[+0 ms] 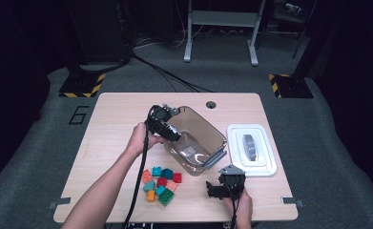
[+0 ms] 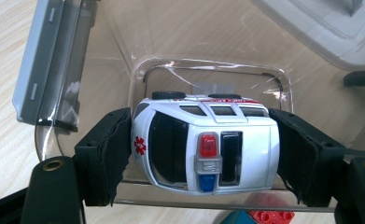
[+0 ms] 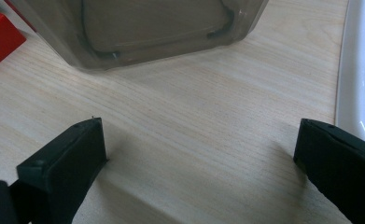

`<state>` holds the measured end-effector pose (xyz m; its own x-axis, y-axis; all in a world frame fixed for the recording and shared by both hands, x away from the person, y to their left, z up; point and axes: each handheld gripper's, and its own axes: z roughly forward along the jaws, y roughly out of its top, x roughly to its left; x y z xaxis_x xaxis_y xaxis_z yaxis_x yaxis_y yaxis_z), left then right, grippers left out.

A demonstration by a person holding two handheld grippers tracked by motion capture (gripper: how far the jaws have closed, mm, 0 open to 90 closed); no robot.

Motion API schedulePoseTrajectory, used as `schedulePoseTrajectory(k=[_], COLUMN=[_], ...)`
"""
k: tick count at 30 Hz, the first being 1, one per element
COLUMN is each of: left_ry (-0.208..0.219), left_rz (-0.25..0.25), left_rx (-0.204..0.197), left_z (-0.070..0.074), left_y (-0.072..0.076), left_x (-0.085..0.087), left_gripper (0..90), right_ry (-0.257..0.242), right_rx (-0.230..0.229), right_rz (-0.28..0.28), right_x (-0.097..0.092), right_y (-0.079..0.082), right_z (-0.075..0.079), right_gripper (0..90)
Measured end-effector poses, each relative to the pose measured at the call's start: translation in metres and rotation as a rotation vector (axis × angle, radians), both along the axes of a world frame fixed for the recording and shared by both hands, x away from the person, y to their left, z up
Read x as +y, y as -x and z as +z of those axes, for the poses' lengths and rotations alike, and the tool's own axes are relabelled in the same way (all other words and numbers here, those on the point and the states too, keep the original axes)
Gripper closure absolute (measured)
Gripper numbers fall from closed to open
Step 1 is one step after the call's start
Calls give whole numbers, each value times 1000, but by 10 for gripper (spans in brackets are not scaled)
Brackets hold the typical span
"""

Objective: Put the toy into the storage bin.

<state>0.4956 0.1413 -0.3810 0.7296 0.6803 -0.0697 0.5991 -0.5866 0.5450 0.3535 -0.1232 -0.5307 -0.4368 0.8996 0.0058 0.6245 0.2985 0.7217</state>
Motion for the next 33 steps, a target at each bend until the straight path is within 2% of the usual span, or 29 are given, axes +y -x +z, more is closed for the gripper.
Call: schedulePoseTrajectory(k=[7,9,11,15,20,25,30,33], left_ry=[-30,-23,-11,1,30,56,114,112], left_rz=[-4,-7,-4,-2,3,27,48,63], left_rx=[8,9,-5,-21,-42,-77,-105,-105], left_z=[-2,-2,-1,4,11,12,7,0], left_y=[1,2,4,8,16,29,43,48], left_x=[-3,-3,-2,4,19,37,62,75], left_gripper=[249,259,328,277,216,169,100,64], right_ry=[0,0,0,0,0,-1,1,1], right_rx=[0,0,0,-5,-8,-4,-7,-7], right_rz=[0,0,-1,-2,-12,-13,-12,-12], right_x=[0,0,0,0,0,0,0,0], right_y=[0,0,0,0,0,0,0,0], right_z=[0,0,0,0,0,0,0,0], right_gripper=[17,17,17,23,26,26,26,26])
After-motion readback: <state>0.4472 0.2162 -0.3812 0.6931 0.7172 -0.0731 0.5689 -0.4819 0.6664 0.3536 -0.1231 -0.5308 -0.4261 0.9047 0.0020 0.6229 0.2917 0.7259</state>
